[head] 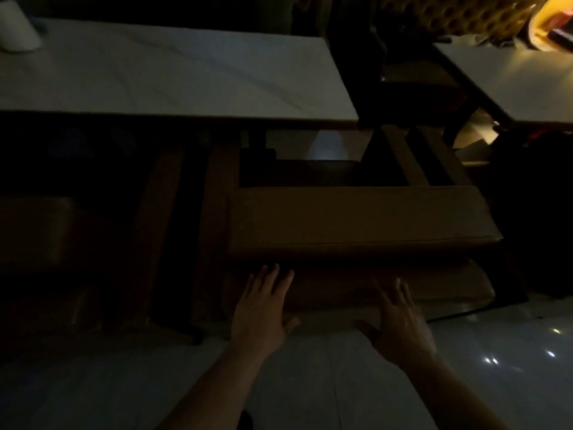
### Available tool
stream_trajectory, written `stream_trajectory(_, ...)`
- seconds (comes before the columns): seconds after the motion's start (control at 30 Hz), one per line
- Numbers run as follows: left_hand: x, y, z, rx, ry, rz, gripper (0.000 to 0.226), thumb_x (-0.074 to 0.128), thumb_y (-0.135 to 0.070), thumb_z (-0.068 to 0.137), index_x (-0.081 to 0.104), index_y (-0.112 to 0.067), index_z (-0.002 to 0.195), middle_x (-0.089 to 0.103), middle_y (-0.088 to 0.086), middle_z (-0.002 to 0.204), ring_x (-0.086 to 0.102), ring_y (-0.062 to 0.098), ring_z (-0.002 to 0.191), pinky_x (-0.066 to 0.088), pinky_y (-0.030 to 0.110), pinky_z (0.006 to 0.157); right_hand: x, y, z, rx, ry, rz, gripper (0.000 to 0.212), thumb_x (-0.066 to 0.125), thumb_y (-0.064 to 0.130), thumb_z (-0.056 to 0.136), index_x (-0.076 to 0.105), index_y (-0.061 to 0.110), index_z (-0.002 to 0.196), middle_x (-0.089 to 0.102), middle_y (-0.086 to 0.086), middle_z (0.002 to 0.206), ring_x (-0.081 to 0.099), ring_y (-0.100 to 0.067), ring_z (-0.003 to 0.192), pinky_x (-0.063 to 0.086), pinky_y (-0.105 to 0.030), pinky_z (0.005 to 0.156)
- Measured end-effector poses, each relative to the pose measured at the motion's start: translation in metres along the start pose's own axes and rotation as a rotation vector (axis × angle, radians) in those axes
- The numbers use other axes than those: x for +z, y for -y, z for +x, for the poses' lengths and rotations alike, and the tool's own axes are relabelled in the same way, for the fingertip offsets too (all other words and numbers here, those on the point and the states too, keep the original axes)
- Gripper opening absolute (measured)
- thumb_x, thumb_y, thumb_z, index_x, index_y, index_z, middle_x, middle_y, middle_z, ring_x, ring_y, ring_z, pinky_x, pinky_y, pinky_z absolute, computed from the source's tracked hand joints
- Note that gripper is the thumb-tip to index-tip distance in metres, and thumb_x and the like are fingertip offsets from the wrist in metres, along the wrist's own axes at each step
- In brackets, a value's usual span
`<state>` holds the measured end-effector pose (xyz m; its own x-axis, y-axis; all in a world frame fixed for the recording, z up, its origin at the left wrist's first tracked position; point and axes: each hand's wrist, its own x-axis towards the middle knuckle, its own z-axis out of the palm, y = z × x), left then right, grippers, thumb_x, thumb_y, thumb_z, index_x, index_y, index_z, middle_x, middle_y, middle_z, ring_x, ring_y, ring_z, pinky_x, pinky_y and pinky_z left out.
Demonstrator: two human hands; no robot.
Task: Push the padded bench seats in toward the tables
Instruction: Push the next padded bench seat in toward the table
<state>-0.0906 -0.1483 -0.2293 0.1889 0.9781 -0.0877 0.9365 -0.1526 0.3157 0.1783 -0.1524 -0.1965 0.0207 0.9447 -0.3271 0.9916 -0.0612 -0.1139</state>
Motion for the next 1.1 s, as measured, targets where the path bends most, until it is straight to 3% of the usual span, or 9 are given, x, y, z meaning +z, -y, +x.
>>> stream_trajectory(0.17,0.023,0.001,-0.003,-0.124,-0.055,0.066,0.099,0.053,-0.068,0.084,-0.013,-0.04,0.152,-0.002,-0.001,0.165,-0.006,0.023,0.15,-0.004,0.041,0.121,0.008,-0.032,0.042,-0.063,0.024,-0.099,0.11,0.045,0.081,0.083,-0.017,0.029,0.157,-0.015,-0.018,0.165,-0.015,-0.038,0.152,0.007,-0.056,0.123)
stream_trajectory(0.4,0.032,0.0,0.004,-0.152,-0.122,0.08,0.093,0.055,-0.069,0.083,0.005,-0.037,0.155,0.01,-0.001,0.165,0.004,0.024,0.151,0.005,0.043,0.122,0.033,-0.04,0.048,-0.118,-0.116,-0.072,0.109,0.048,0.076,0.085,-0.022,0.031,0.155,-0.019,-0.02,0.164,-0.017,-0.041,0.151,0.01,-0.06,0.122)
stream_trajectory(0.5,0.035,0.004,0.001,-0.163,-0.139,0.078,0.09,0.058,-0.064,0.084,0.009,-0.038,0.155,0.012,-0.004,0.164,0.005,0.022,0.151,0.005,0.041,0.122,0.033,-0.033,0.056,-0.115,-0.076,-0.131,0.109,0.045,0.08,0.084,-0.028,0.036,0.152,-0.022,-0.018,0.163,-0.019,-0.04,0.15,0.01,-0.065,0.12)
stream_trajectory(0.83,0.033,0.012,0.004,-0.134,-0.169,0.11,0.081,0.06,-0.062,0.084,0.027,-0.035,0.153,0.033,-0.003,0.157,0.022,0.024,0.146,0.015,0.042,0.119,0.027,-0.024,0.06,-0.105,-0.055,-0.175,0.102,0.048,0.074,0.086,-0.015,0.036,0.157,-0.01,-0.021,0.165,-0.01,-0.045,0.151,0.009,-0.069,0.118)
stream_trajectory(1.1,0.031,0.013,0.002,-0.156,-0.169,0.151,0.075,0.052,-0.067,0.086,0.027,-0.037,0.151,0.037,-0.004,0.153,0.028,0.024,0.14,0.027,0.042,0.109,0.032,-0.024,0.062,-0.113,-0.067,-0.172,0.1,0.05,0.073,0.086,-0.007,0.034,0.159,-0.007,-0.023,0.165,-0.01,-0.046,0.151,0.01,-0.072,0.117)
